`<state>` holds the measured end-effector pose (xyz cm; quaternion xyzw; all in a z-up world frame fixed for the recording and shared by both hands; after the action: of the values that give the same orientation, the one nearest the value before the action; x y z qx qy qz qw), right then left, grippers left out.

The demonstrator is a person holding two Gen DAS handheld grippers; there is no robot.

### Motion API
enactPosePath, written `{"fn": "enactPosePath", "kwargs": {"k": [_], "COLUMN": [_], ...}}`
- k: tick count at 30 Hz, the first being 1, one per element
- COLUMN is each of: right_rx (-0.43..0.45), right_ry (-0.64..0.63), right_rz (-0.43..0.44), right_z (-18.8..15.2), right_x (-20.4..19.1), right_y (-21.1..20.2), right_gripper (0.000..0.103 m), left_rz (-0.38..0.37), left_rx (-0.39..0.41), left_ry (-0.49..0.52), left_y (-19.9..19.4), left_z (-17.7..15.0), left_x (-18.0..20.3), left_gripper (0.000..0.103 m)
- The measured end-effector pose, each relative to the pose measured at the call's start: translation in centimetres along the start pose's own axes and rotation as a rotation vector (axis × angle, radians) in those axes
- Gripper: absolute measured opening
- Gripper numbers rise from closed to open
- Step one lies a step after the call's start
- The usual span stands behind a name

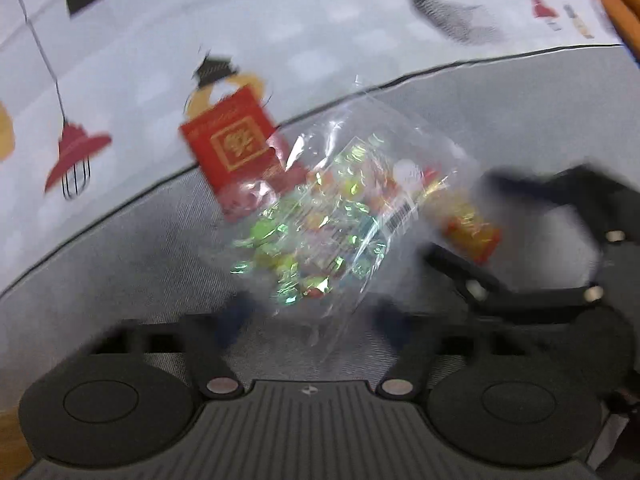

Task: Organize snacks
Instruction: 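Grasp the clear candy bag with the left tool while the right tool grasps the orange snack pack, then carry the clear candy bag and orange snack pack over the box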

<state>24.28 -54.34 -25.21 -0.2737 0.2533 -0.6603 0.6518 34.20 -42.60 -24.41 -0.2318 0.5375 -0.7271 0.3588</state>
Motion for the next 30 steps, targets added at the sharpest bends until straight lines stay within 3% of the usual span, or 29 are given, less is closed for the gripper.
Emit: {"fn": "enactPosePath", "kwargs": {"k": [1,2,4,6,10,14,18,22,26,30], "right_rx": [0.015,0.020,0.006,-0.009,-0.047,-0.005,0.046,0.056,0.063,0.081], "right_ry": [-0.005,0.008,0.010,0.016,0.150,0.256,0.300,0.321,0.386,0.369], "right_rz": [0.033,0.072,0.061,0.029,-0.027,-0.051,-0.072,-0.084,-0.073,-0.063], "right_z": [0.0,0.3,0.5,0.3,-0.4,-1.0,-1.0,-1.0,-1.0,-1.2], "right_x": [-0.2,-0.5,-1.3,-1.7,-1.0,-0.8,-2.1,-3.6,-4.7,-7.4], "right_y": [-0.1,-0.2,-0.5,-1.2,-3.7,-8.1,-12.4,-15.2,-18.6,-22.3], "right_gripper": [0.065,0.039,0.022,0.021,0.020,0.020,0.019,0.019,0.019,0.019], "left_rz": [-0.031,-0.036,-0.035,-0.051,-0.077,-0.097,-0.092,-0.092,-0.103,-0.119], "left_rx": [-0.003,-0.003,0.009,0.023,0.093,0.172,0.213,0.202,0.266,0.322], "left_ry": [-0.004,-0.016,-0.026,-0.045,-0.070,-0.092,-0.123,-0.183,-0.187,-0.212], "left_y": [-0.5,-0.9,-1.8,-3.0,-8.0,-13.2,-16.6,-18.9,-23.0,-27.3], "left_z": [-0.1,-0.2,-0.7,-1.6,-4.2,-6.1,-8.3,-9.9,-12.3,-14.6], "left_x": [0.0,0.0,0.0,-0.2,-0.1,0.5,0.2,-0.6,-0.8,-1.3], "left_gripper": [0.014,0.014,0.011,0.010,0.009,0.000,0.000,0.000,0.000,0.000]}}
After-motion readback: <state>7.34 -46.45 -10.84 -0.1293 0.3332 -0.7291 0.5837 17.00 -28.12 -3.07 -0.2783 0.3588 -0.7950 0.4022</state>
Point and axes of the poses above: each gripper's, at about its wrist camera, not at the fingertips, and y roughly the way its jaws point, x to its right, z to its top, the point moved 1 cm from there along y, roughly the way its jaws point, and after that the axes turned 2 degrees about x, right-handed, at the moved point
